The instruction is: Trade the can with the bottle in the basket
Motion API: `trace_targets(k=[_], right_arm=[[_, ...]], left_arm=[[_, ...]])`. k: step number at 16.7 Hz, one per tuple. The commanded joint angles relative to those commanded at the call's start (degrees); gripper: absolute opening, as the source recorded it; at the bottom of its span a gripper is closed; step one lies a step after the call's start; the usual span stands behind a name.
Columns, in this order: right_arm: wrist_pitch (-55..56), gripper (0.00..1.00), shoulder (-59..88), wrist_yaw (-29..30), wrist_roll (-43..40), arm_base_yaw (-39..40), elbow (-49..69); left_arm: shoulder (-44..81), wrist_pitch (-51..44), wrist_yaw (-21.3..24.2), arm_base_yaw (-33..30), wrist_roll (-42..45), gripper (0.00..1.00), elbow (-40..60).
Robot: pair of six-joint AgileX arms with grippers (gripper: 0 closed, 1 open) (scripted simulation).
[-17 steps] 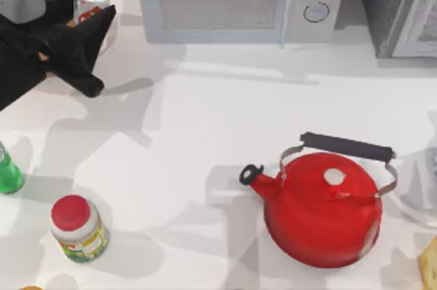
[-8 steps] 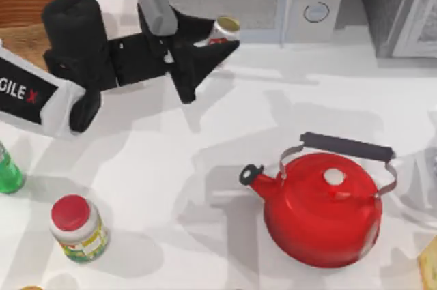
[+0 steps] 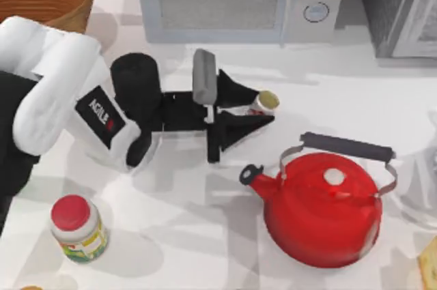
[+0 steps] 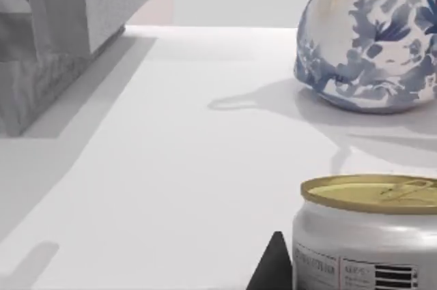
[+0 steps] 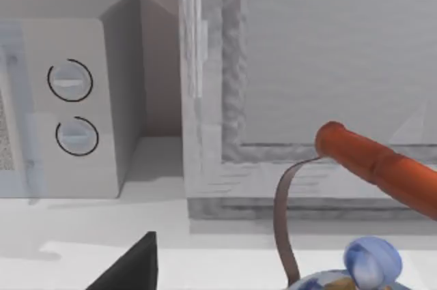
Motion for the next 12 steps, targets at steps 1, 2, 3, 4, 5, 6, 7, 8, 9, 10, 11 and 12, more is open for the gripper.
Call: trace_targets(k=[1, 2, 3, 4, 5, 6, 7, 8, 9, 10, 11, 12], right_arm=[[0.00, 1.00, 0.00, 0.00, 0.00, 0.00, 0.00], [0.00, 1.00, 0.00, 0.00, 0.00, 0.00, 0.00], [0.00, 1.00, 0.00, 0.00, 0.00, 0.00, 0.00], [0.00, 1.00, 0.00, 0.00, 0.00, 0.00, 0.00], [0.00, 1.00, 0.00, 0.00, 0.00, 0.00, 0.00], [0.00, 1.00, 0.00, 0.00, 0.00, 0.00, 0.00], [0.00, 1.00, 0.00, 0.00, 0.00, 0.00, 0.00], [0.00, 1.00, 0.00, 0.00, 0.00, 0.00, 0.00], [0.00, 1.00, 0.00, 0.00, 0.00, 0.00, 0.00], [0.00, 1.00, 0.00, 0.00, 0.00, 0.00, 0.00], [0.00, 1.00, 0.00, 0.00, 0.00, 0.00, 0.00], [0.00, 1.00, 0.00, 0.00, 0.00, 0.00, 0.00]], left_arm=[[1.22, 0.66, 0.63, -0.34, 0.02, 0.00, 0.60], [1.85, 1.02, 0.98, -0.59, 0.02, 0.00, 0.91], [1.88, 1.04, 0.99, -0.61, 0.02, 0.00, 0.92], [1.88, 1.04, 0.99, -0.61, 0.02, 0.00, 0.92], [1.88, 1.04, 0.99, -0.61, 0.02, 0.00, 0.92], [1.88, 1.04, 0.99, -0.61, 0.02, 0.00, 0.92], [1.88, 1.04, 0.99, -0.61, 0.02, 0.00, 0.92], [1.88, 1.04, 0.99, -0.61, 0.02, 0.08, 0.92], [1.88, 1.04, 0.99, -0.61, 0.02, 0.15, 0.92], [1.88, 1.04, 0.99, -0.61, 0.02, 0.23, 0.92], [1.88, 1.04, 0.99, -0.61, 0.02, 0.30, 0.92], [1.88, 1.04, 0.99, -0.61, 0.02, 0.38, 0.92]])
